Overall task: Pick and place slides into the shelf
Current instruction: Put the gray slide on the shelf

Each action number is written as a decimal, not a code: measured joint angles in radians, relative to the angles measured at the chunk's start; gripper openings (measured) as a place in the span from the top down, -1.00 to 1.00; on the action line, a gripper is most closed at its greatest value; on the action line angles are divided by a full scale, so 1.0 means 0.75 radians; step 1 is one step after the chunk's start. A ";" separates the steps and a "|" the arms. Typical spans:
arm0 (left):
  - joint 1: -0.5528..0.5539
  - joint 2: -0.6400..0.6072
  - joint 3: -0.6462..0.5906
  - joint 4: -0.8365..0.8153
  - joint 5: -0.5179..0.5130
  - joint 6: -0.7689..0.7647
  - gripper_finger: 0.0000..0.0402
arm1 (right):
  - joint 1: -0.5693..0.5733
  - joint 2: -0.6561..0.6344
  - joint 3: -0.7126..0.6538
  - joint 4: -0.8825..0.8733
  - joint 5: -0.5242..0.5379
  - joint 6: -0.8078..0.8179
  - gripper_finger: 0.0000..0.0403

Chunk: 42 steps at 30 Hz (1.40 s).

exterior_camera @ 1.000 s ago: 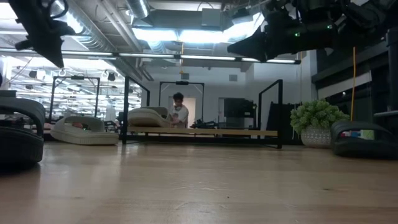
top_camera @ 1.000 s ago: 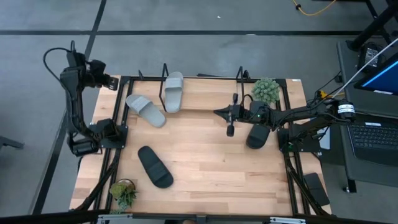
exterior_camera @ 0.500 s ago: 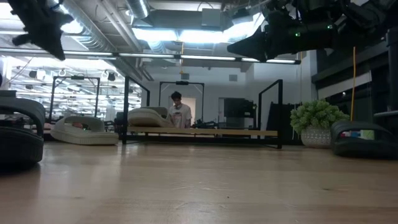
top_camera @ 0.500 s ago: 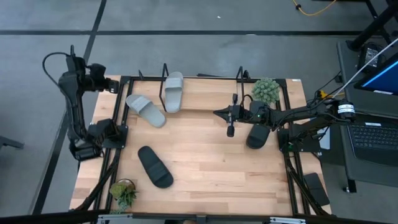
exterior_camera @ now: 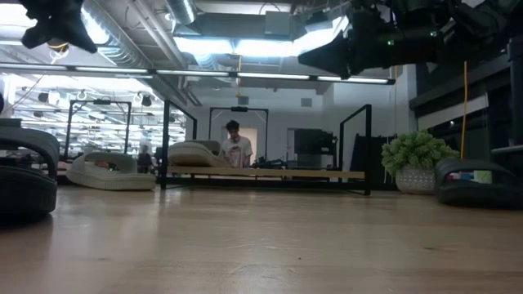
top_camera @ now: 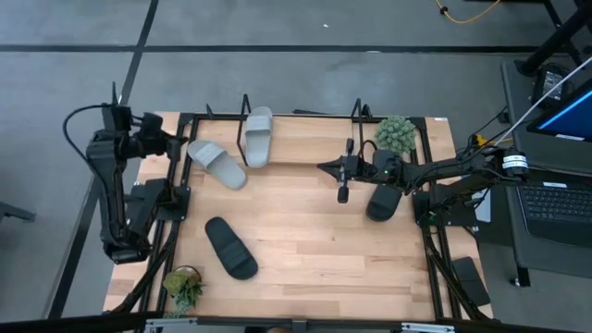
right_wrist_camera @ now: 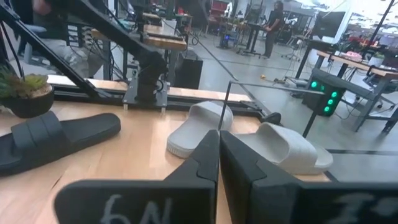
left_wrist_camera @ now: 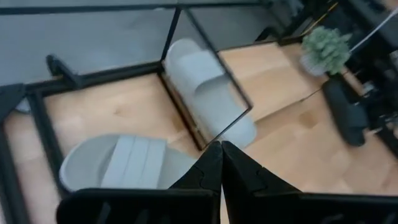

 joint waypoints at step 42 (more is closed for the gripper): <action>-0.542 -0.049 -0.041 0.396 -0.518 0.121 1.00 | -0.054 -0.001 -0.001 0.221 0.005 -0.063 0.92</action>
